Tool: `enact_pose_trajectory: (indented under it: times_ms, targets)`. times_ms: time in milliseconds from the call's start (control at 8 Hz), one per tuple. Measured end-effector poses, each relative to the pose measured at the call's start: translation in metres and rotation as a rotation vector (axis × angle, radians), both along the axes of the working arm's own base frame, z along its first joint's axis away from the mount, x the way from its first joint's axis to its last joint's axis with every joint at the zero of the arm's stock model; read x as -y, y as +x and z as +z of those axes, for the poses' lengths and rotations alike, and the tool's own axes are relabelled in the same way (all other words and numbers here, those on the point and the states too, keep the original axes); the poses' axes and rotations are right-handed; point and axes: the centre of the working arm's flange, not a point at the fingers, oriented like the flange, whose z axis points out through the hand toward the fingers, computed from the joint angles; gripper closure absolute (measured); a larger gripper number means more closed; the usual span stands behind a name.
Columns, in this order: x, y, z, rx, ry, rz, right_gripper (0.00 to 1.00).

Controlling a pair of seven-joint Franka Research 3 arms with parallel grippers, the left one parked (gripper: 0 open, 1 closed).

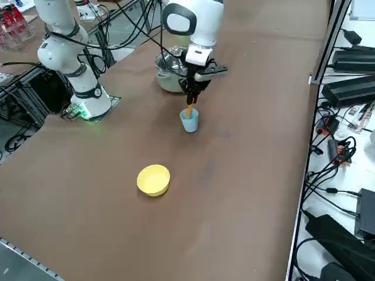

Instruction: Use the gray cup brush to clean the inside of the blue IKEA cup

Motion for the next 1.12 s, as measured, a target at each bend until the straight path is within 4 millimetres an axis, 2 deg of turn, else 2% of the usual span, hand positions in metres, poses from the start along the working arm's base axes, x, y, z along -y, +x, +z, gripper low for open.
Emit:
enact_pose_trajectory:
  times_ms: [250, 375, 750, 1000, 1125]
  targets:
    - [0.027, 0.004, 0.002, 0.021, 0.003, -0.046, 0.96]
    - [0.029, 0.007, 0.003, 0.035, 0.006, -0.050, 0.96]
    - [0.015, 0.025, 0.019, 0.092, 0.009, -0.058, 0.96]
    - [-0.010, 0.033, 0.024, 0.119, 0.005, -0.075, 0.96]
    - [-0.023, 0.033, 0.019, 0.114, 0.000, -0.080, 0.96]
